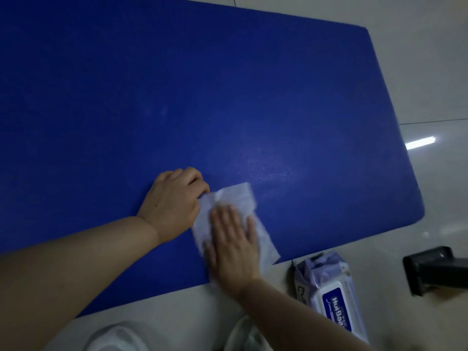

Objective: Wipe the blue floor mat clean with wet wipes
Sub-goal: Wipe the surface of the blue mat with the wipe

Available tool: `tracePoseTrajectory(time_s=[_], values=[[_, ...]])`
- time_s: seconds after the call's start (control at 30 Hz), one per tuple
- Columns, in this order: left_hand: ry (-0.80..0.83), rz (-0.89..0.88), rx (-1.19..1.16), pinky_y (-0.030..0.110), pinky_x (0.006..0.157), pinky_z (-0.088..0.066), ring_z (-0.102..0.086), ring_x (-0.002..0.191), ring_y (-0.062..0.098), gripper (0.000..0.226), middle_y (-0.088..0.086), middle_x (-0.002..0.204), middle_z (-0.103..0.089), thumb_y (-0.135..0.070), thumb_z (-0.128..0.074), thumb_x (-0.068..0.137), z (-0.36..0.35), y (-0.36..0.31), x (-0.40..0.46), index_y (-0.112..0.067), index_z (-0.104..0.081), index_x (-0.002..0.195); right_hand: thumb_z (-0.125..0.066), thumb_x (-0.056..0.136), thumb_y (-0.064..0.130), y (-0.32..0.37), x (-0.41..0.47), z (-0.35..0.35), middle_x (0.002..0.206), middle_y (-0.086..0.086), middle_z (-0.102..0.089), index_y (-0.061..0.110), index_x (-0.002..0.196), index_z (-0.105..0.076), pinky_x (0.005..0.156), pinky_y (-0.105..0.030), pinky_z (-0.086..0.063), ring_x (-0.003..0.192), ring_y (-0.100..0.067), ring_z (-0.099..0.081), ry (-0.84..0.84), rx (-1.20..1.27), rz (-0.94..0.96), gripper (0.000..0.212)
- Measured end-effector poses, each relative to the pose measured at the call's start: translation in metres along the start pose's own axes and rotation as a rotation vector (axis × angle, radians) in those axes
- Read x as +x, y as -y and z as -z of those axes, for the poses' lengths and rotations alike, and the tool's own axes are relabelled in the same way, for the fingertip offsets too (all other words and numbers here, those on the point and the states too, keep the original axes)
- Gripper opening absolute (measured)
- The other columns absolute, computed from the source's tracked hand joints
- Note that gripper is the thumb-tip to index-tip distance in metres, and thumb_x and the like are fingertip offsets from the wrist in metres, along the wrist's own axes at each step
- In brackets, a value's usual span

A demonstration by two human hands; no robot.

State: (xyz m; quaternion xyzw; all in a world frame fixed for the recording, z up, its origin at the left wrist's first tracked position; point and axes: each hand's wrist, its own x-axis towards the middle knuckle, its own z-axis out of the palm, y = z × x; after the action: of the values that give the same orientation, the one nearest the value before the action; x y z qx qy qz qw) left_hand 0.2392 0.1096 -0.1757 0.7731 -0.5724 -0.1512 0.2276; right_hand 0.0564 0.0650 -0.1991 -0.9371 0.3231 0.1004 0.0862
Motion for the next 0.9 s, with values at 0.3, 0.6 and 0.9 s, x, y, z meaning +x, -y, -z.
tracePoseTrajectory(time_s=[0.3,0.6,0.9], values=[[0.019,0.011,0.01,0.037,0.083,-0.042,-0.058,0.077,0.017,0.025,-0.001,0.095,-0.059,0.003,-0.069,0.074,-0.001,0.0,-0.001,-0.013,-0.069,0.093,0.002,0.092,0.049,-0.093,0.021,0.012,0.16,-0.002,0.006,0.02,0.144,0.013,0.119,-0.04,0.002,0.147,-0.015,0.006,-0.011,0.16,-0.587,0.061],[0.008,0.005,0.012,0.033,0.079,-0.038,-0.058,0.077,0.018,0.025,0.0,0.094,-0.059,-0.008,-0.046,0.075,-0.007,-0.008,0.008,-0.013,-0.068,0.088,-0.022,0.098,0.048,0.048,0.005,0.002,0.15,-0.003,-0.037,0.019,0.144,-0.032,0.116,-0.056,-0.011,0.143,-0.022,-0.021,0.104,0.044,0.156,0.055],[0.058,0.031,0.059,0.043,0.077,-0.048,-0.061,0.084,0.028,0.028,0.009,0.103,-0.06,0.006,-0.073,0.066,-0.012,-0.009,0.01,-0.009,-0.07,0.088,-0.011,0.097,0.049,-0.093,0.008,0.009,0.158,0.002,-0.008,0.02,0.15,-0.01,0.117,-0.036,0.001,0.146,-0.015,-0.007,0.012,0.026,-0.192,0.061]])
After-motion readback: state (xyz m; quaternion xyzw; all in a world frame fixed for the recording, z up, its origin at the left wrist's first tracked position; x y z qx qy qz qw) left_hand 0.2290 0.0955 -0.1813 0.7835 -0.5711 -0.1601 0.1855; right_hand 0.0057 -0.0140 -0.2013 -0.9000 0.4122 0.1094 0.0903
